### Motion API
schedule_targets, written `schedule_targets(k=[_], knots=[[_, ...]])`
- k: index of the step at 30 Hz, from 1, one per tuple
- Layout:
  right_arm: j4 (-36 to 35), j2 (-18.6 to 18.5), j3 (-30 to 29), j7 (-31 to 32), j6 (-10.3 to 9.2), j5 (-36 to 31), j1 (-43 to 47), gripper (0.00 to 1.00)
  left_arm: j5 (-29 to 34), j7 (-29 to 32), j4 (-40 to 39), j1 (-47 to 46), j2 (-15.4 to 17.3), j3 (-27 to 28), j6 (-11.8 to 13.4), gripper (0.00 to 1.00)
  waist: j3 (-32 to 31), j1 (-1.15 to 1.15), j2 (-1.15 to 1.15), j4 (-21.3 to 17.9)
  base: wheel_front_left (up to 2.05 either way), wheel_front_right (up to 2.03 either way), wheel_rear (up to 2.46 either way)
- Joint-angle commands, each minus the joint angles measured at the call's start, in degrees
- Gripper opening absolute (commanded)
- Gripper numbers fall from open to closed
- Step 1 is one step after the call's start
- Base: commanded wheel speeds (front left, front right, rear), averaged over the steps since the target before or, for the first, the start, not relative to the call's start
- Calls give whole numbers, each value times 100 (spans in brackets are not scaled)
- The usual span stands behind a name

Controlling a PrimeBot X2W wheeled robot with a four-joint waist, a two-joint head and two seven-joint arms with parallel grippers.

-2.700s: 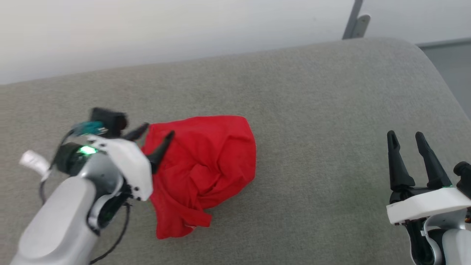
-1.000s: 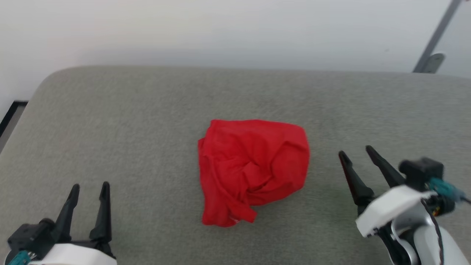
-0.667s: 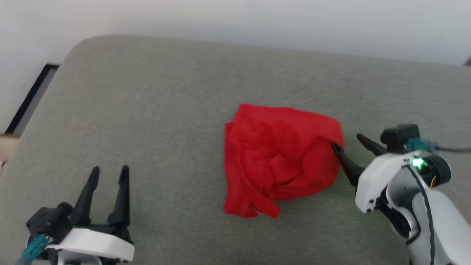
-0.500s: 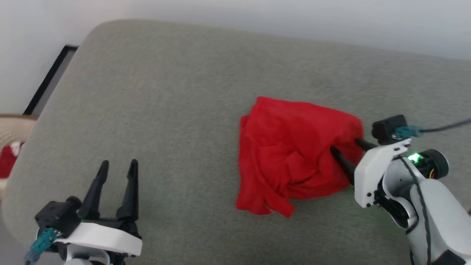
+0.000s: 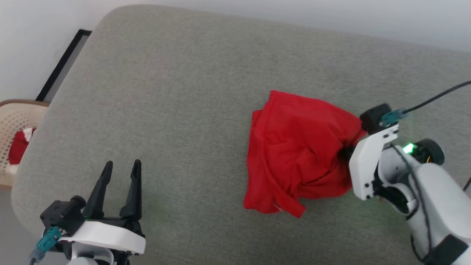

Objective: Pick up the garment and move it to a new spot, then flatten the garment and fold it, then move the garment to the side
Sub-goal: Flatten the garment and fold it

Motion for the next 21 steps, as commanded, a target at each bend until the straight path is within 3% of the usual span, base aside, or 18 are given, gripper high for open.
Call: schedule_targets(k=[1,13,21], knots=[[-84,-48,-19,-53,-2,86,-44,0,21,-30,16,-35,-11,30,-29,100,-52,0,0,-64,0,0,0],[-2186,-505,-800,79,-3,643,948,0,78,-29,87,120,47,238,-144,100,-353,0,0,-579,0,0,0],[-2744,-216,-1779,641,-2,575,2389,0,69,-30,129,82,12,277,-195,100,-369,0,0,-752,0,0,0]])
